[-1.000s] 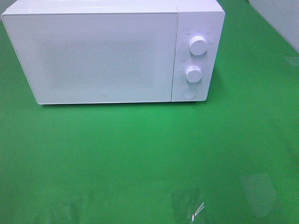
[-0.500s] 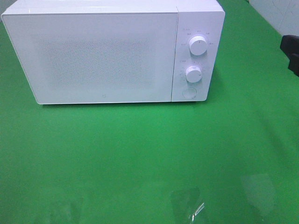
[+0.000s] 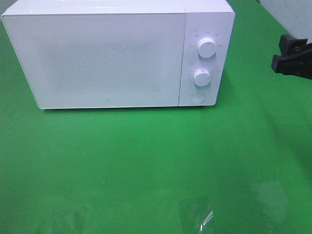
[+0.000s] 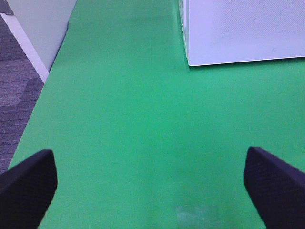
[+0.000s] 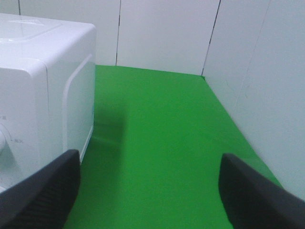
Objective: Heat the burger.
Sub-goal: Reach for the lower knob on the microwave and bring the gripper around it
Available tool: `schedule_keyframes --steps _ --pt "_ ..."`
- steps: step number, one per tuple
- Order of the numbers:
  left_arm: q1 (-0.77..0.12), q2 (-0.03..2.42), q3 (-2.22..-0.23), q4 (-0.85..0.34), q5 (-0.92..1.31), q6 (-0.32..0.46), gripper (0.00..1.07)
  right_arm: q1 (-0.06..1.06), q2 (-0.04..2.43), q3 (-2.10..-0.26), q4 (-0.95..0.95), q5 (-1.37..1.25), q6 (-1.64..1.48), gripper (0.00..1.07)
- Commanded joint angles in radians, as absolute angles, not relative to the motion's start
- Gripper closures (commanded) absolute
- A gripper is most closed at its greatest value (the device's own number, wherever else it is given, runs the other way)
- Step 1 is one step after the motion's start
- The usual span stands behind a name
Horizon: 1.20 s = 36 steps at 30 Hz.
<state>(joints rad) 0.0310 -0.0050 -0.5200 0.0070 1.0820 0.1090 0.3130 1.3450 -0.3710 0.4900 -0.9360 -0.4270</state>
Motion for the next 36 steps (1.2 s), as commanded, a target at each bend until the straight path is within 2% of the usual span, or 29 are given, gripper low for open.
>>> schedule_keyframes --steps 1,7,10,11,18,23,36 --pt "0.030 -0.029 -0.518 0.000 1.069 0.109 0.07 0.366 1.381 -0.369 0.603 -1.011 -0.458 0.31" --pt "0.030 -0.029 -0.518 0.000 1.069 0.109 0.07 0.525 1.485 -0.369 0.637 -1.123 -0.449 0.31" --pt "0.030 -0.029 -0.518 0.000 1.069 0.109 0.07 0.566 1.510 -0.369 0.650 -1.147 -0.446 0.31" --pt "0.030 -0.029 -0.518 0.000 1.069 0.109 0.07 0.611 1.534 -0.370 0.680 -1.175 -0.443 0.31" --pt "0.030 -0.029 -0.518 0.000 1.069 0.109 0.07 0.737 1.620 -0.384 0.806 -1.245 -0.407 0.31" --pt "0.030 -0.029 -0.518 0.000 1.069 0.109 0.07 0.767 1.688 -0.437 0.815 -1.246 -0.379 0.31" --pt "0.030 -0.029 -0.518 0.000 1.069 0.109 0.07 0.746 1.839 -0.562 0.758 -1.246 -0.310 0.31"
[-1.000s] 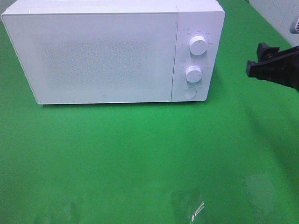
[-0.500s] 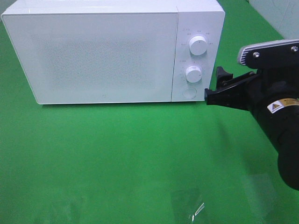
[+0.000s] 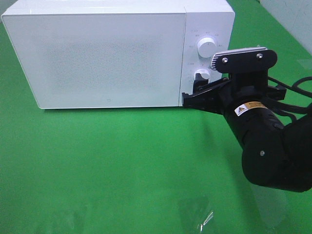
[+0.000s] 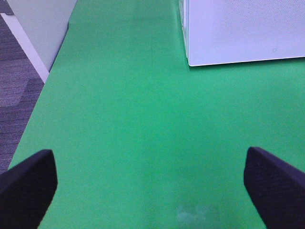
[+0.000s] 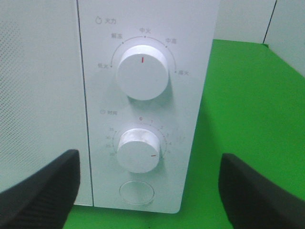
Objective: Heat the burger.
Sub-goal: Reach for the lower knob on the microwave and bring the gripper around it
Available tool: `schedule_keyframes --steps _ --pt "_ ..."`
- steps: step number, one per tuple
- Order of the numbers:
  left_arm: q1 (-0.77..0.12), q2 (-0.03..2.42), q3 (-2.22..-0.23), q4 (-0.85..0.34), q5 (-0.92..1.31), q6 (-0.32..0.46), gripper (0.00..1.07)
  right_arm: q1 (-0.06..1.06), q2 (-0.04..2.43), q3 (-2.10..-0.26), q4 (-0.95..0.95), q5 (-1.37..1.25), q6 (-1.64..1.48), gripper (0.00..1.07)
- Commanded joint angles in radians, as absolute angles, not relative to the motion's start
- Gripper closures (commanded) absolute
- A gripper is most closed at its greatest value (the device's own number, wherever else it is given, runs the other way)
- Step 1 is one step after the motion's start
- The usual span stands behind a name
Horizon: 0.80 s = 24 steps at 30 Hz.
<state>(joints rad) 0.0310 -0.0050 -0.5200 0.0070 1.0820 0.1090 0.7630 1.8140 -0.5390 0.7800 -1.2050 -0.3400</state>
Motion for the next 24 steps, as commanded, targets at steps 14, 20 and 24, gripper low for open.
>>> schedule_keyframes --steps 14,20,24 --pt "0.030 -0.029 -0.518 0.000 1.069 0.109 0.07 0.685 1.969 -0.681 0.681 -1.230 -0.266 0.31" --pt "0.030 -0.029 -0.518 0.000 1.069 0.109 0.07 0.683 2.029 -0.740 0.663 -1.217 -0.266 0.31" --pt "0.030 -0.023 -0.518 0.000 1.069 0.109 0.07 0.665 2.055 -0.763 0.647 -1.202 -0.257 0.31"
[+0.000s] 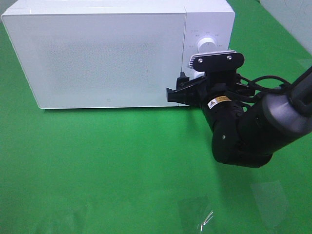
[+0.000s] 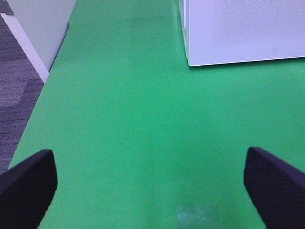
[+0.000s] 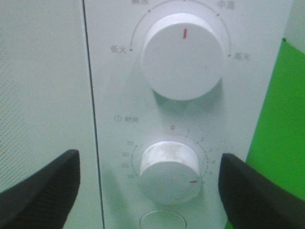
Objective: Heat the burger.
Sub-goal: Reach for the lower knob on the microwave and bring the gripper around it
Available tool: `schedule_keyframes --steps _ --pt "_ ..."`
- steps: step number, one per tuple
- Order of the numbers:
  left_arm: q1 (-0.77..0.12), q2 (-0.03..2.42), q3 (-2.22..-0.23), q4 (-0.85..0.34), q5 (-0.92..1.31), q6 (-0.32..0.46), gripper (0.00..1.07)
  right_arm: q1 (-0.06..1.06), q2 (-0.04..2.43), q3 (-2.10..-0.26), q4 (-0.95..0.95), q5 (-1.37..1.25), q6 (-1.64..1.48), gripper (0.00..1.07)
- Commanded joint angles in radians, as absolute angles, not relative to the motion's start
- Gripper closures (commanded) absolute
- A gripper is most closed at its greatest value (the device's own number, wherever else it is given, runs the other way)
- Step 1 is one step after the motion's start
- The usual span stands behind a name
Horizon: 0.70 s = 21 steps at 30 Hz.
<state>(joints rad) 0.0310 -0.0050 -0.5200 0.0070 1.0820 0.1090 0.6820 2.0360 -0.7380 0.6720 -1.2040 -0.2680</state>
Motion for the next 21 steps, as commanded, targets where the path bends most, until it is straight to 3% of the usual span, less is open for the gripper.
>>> schedule_keyframes --steps 1,16,20,21 --pt "0.030 -0.022 -0.518 0.000 1.069 0.109 0.07 0.653 2.071 -0.780 0.636 -1.193 -0.243 0.31" --pt "0.030 -0.022 -0.518 0.000 1.069 0.109 0.07 0.618 2.102 -0.834 0.603 -1.172 -0.227 0.33" --pt "0.030 -0.022 -0.518 0.000 1.069 0.109 0.07 0.618 2.102 -0.834 0.603 -1.172 -0.227 0.36" --pt "0.030 -0.022 -0.518 0.000 1.069 0.109 0.07 0.618 2.102 -0.834 0.603 -1.174 -0.227 0.41"
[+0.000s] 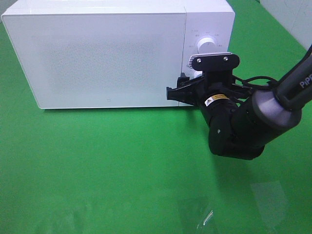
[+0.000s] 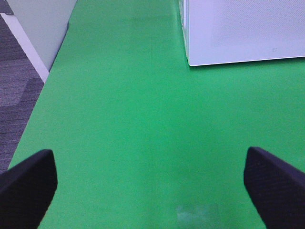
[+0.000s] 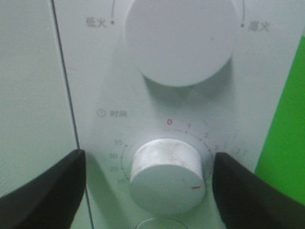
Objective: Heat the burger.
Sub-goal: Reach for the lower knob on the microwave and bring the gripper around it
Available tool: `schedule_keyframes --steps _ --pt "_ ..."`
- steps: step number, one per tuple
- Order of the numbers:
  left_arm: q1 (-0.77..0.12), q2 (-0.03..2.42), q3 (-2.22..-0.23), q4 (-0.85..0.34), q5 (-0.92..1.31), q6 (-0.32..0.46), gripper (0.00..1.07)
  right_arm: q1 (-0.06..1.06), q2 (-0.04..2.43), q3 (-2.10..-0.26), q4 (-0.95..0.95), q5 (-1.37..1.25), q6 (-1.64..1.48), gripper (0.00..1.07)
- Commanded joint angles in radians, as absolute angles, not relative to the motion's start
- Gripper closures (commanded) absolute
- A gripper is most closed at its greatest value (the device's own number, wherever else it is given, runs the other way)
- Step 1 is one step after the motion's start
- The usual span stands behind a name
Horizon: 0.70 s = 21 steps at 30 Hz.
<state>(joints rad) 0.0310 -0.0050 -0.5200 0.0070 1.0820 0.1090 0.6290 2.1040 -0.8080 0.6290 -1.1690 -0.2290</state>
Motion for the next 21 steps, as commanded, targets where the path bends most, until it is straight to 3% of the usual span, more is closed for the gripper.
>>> schedule_keyframes --steps 1,4,5,6,8,9,12,18,21 --pt "0.030 -0.022 -0.518 0.000 1.069 0.109 0.07 0.618 2.102 -0.834 0.603 -1.183 -0.228 0.49" --pt "0.030 -0.022 -0.518 0.000 1.069 0.109 0.07 0.618 2.102 -0.834 0.603 -1.199 -0.231 0.58" --pt "0.030 -0.022 -0.518 0.000 1.069 0.109 0.07 0.618 2.102 -0.834 0.603 -1.221 -0.231 0.69" --pt "0.030 -0.022 -0.518 0.000 1.069 0.109 0.07 0.618 2.102 -0.834 0.603 -1.221 -0.231 0.69" --pt "0.030 -0.022 -0.518 0.000 1.069 0.109 0.07 0.618 2.102 -0.834 0.604 -1.253 -0.234 0.84" --pt "0.030 -0.022 -0.518 0.000 1.069 0.109 0.07 0.618 2.102 -0.834 0.604 -1.253 -0.234 0.84" --pt "0.030 -0.022 -0.518 0.000 1.069 0.109 0.07 0.618 2.102 -0.834 0.604 -1.280 -0.234 0.99" --pt "0.030 -0.022 -0.518 0.000 1.069 0.109 0.07 0.618 2.102 -0.834 0.603 -1.317 -0.225 1.07" --pt "0.030 -0.022 -0.518 0.000 1.069 0.109 0.07 0.618 2.102 -0.836 0.605 -1.331 0.000 1.07"
